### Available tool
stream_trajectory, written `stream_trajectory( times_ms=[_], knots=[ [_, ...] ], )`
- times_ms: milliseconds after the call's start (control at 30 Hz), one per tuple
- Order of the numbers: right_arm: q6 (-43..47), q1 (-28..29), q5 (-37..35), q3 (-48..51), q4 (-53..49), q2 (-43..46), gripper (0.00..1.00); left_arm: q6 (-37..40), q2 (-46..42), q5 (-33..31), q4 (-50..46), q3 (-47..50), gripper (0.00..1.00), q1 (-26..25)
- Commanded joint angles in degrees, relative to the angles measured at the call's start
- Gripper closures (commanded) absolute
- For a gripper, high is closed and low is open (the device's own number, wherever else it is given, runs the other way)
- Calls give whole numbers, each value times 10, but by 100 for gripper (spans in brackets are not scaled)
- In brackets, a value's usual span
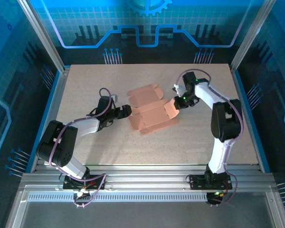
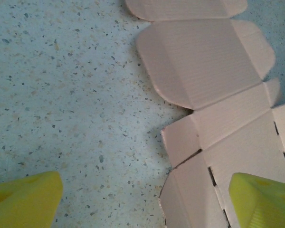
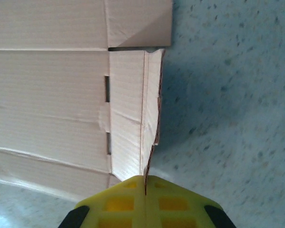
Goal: Fold the paper box
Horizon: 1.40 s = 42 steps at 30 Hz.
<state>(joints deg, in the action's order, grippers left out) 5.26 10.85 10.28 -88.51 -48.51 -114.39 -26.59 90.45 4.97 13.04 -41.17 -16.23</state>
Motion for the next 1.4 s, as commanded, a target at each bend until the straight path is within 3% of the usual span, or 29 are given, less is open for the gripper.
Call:
stream_trajectory(
  times_ms=[0, 67, 133, 167, 233, 333, 533, 733, 900, 1133, 1367],
  knots=[
    [80, 11, -52, -88, -126, -52, 90, 30, -22, 16, -36, -23, 7, 1],
    [68, 9, -67, -125, -127, -51, 68, 44, -25, 15, -51, -32, 6, 1],
    [36, 10, -60, -113, -97, -15, 37, 61, -25, 15, -68, -49, 5, 1],
    [14, 10, -52, -88, -69, 17, 26, 70, -22, 21, -72, -61, 5, 1],
    [-53, 10, -58, -4, 14, 96, 17, 100, -4, 52, -82, -92, 4, 1],
    [-178, 8, -54, 134, 120, 208, 16, 147, 56, 93, -112, -165, 3, 3],
    [-345, 18, 123, 347, 273, 329, 17, 209, 231, 121, -230, -371, 6, 6],
    [-455, 81, 152, 466, 364, 352, 17, 163, 379, 144, -289, -545, 30, 12],
    [-540, 125, 163, 509, 458, 340, 18, 95, 448, 120, -337, -626, 41, 9],
    [-562, 110, 149, 506, 485, 309, 20, 2, 405, 30, -356, -547, 56, 12],
    [-536, 113, 171, 409, 496, 225, 20, -150, 250, -17, -230, -291, 51, 12]
  ],
)
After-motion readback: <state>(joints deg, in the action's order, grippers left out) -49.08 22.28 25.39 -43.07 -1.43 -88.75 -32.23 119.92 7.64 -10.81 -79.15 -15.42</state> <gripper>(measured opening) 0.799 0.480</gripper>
